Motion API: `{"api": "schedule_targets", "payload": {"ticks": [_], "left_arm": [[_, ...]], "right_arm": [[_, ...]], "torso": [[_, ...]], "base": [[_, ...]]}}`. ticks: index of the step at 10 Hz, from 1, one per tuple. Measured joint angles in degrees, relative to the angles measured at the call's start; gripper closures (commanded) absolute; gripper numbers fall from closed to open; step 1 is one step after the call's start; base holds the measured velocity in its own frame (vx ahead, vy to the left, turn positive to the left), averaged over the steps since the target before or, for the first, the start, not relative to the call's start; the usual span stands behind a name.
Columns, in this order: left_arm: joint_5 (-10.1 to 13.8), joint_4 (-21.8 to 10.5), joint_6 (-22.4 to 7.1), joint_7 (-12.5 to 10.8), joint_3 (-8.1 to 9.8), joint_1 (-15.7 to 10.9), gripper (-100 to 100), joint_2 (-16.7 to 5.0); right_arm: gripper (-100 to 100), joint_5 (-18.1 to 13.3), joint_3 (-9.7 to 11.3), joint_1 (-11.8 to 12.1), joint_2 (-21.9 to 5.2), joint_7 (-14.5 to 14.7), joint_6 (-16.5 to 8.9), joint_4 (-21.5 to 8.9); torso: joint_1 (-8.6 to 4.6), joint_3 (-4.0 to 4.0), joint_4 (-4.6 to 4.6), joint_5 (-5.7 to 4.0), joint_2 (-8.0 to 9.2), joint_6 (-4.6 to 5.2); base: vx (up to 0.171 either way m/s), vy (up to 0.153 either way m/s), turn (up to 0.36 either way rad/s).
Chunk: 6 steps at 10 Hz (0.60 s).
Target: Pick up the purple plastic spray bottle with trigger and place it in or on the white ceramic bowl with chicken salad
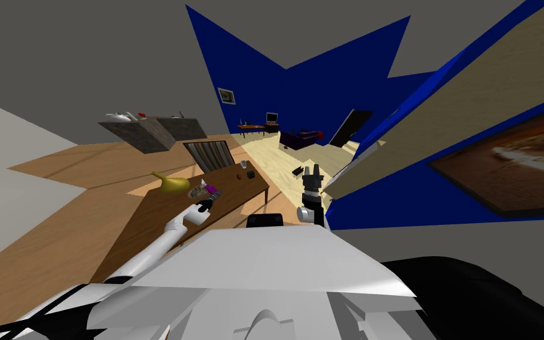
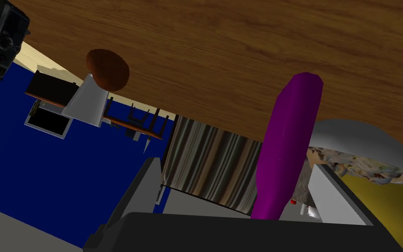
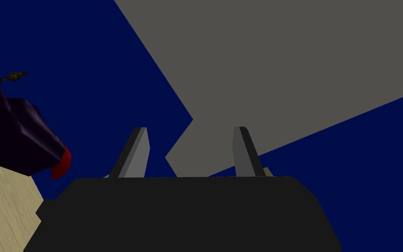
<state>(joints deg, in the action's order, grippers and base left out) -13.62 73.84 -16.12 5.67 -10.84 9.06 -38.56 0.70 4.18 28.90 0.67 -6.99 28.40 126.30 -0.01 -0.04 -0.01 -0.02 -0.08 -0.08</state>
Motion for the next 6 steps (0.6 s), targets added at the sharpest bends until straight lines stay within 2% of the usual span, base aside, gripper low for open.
{"api": "schedule_targets", "payload": {"ticks": [2, 3, 4, 5, 6], "left_arm": [[-0.91, -3.13, 0.59, 0.67, 0.55, -0.93, -100, 0.23], [-0.79, -4.87, 0.71, 1.31, 0.85, -1.12, -100, -1.02], [-1.40, -8.14, 1.26, 2.10, 1.33, -2.22, -100, -1.38], [-0.67, -8.99, 0.77, 2.79, 1.13, -2.46, -100, -3.09], [-1.06, -12.65, 1.00, 3.71, 1.46, -3.85, -100, -3.94]], "right_arm": [[0, 0.00, 0.00, -0.01, 0.00, 0.00, 0.00, 0.00], [0, 0.00, 0.00, -0.01, 0.00, 0.00, 0.00, 0.00], [0, 0.00, 0.00, 0.00, 0.00, 0.00, 0.00, 0.00], [0, 0.00, 0.00, 0.00, 0.00, 0.00, 0.00, 0.00], [0, 0.00, 0.00, 0.00, 0.00, 0.00, 0.00, 0.00]], "torso": [[0.02, 0.04, 0.02, 0.01, 0.07, 0.02], [0.02, 0.03, 0.01, 0.00, 0.04, 0.02], [0.02, 0.00, 0.00, 0.01, 0.00, 0.02], [-0.01, 0.00, 0.00, -0.01, -0.01, 0.01], [-0.01, -0.03, -0.01, 0.00, -0.05, 0.03]], "base": [[0.023, -0.011, -0.135], [0.039, -0.011, -0.131], [0.042, -0.020, -0.104], [0.052, -0.021, -0.169], [0.049, -0.018, -0.116]]}}
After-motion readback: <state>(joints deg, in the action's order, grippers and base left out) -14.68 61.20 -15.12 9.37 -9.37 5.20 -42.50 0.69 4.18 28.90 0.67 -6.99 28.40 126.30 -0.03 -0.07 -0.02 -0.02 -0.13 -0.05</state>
